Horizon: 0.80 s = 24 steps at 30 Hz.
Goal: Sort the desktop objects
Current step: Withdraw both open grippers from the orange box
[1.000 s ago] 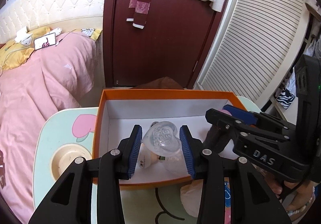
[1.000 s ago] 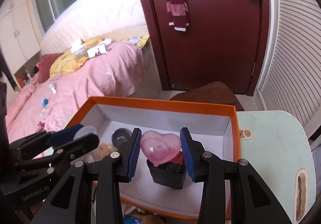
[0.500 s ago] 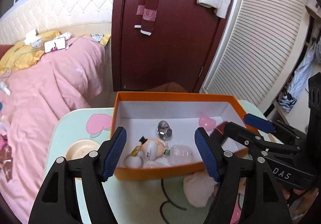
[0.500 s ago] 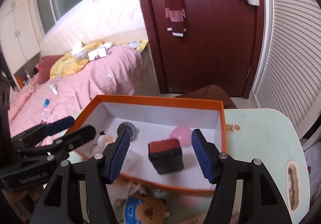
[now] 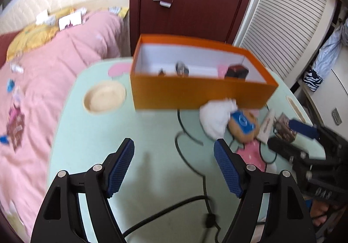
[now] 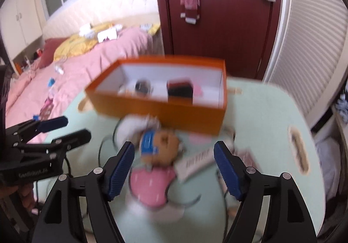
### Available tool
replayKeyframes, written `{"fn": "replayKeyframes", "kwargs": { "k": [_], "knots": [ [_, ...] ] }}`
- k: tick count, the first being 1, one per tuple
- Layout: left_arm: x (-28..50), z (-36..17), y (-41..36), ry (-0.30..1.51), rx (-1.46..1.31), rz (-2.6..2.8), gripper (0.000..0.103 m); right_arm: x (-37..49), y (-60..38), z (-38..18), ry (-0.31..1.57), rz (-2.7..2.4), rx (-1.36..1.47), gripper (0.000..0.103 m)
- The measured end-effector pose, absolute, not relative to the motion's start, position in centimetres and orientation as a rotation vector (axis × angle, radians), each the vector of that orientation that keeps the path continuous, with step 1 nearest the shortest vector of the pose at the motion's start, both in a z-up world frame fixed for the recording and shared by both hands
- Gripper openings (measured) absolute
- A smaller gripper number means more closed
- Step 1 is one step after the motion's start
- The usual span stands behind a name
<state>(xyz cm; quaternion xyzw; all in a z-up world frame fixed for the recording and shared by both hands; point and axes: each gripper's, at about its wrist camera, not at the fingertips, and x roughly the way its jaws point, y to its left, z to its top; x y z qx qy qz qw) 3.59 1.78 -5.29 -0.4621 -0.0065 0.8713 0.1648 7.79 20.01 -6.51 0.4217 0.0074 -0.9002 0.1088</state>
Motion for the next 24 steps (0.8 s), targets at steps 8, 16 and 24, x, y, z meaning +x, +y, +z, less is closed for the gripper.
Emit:
{"fn": "replayKeyframes", "kwargs": {
  "k": [8, 16, 24],
  "knots": [
    [4.4, -7.9, 3.3, 0.081, -1.412, 2.48, 0.084, 9.0, 20.9, -8.6, 0.014, -2.612, 1.39, 0.076],
    [5.4, -8.4, 5.2, 0.173, -1.358, 2.502, 0.103, 8.7, 21.9, -10.7, 0.073, -2.676, 1.487, 0.094],
    [5.8, -9.1, 5.3, 0.168, -1.34, 2.506, 0.103, 8.7, 22.6, -11.0, 0.062, -2.689, 1.469, 0.102]
  ]
}}
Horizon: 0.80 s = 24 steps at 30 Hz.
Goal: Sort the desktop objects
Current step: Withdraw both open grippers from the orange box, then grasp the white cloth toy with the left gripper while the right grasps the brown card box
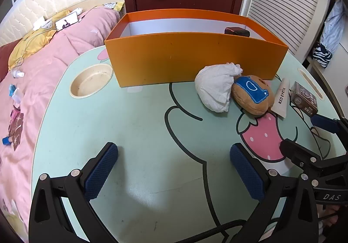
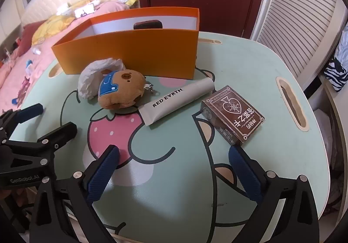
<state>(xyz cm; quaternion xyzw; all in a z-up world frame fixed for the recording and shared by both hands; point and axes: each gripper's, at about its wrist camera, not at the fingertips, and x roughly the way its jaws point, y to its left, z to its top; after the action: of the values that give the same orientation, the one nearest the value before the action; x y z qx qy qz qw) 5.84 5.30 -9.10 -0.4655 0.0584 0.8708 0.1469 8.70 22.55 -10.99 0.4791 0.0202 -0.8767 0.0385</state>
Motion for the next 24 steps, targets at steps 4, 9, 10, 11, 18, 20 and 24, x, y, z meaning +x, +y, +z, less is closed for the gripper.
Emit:
{"fn": "replayKeyframes", "kwargs": {
  "k": [4, 9, 10, 11, 18, 20, 24],
  "knots": [
    [5.1, -8.6, 5.0, 0.103, -1.267, 2.457, 0.102, 9.1, 22.4, -11.1, 0.062, -2.694, 1.452, 0.102],
    [3.2, -7.2, 5.3, 0.045, -1.215, 2.454, 0.098, 9.2, 22.7, -11.1, 0.058, -2.705, 1.432, 0.102],
    [2.6, -7.0, 5.4, 0.022, -1.22, 2.444, 0.097, 9.2, 22.7, -11.1, 0.057, -2.706, 1.431, 0.102],
    [1.9, -6.9, 5.6, 0.0, -1.224, 2.434, 0.096, 9.2, 22.7, -11.1, 0.057, -2.706, 1.43, 0.102],
    [-1.4, -7.8, 7.2, -0.005, -1.29, 2.392, 0.072, 9.3, 22.7, -11.2, 0.057, -2.708, 1.42, 0.102],
    [-1.6, -8.5, 7.5, 0.014, -1.311, 2.37, 0.058, 9.3, 22.7, -11.2, 0.056, -2.71, 1.416, 0.102],
    [-0.6, -8.1, 7.5, 0.09, -1.282, 2.366, 0.028, 9.4, 22.8, -11.2, 0.056, -2.716, 1.407, 0.102]
  ]
}}
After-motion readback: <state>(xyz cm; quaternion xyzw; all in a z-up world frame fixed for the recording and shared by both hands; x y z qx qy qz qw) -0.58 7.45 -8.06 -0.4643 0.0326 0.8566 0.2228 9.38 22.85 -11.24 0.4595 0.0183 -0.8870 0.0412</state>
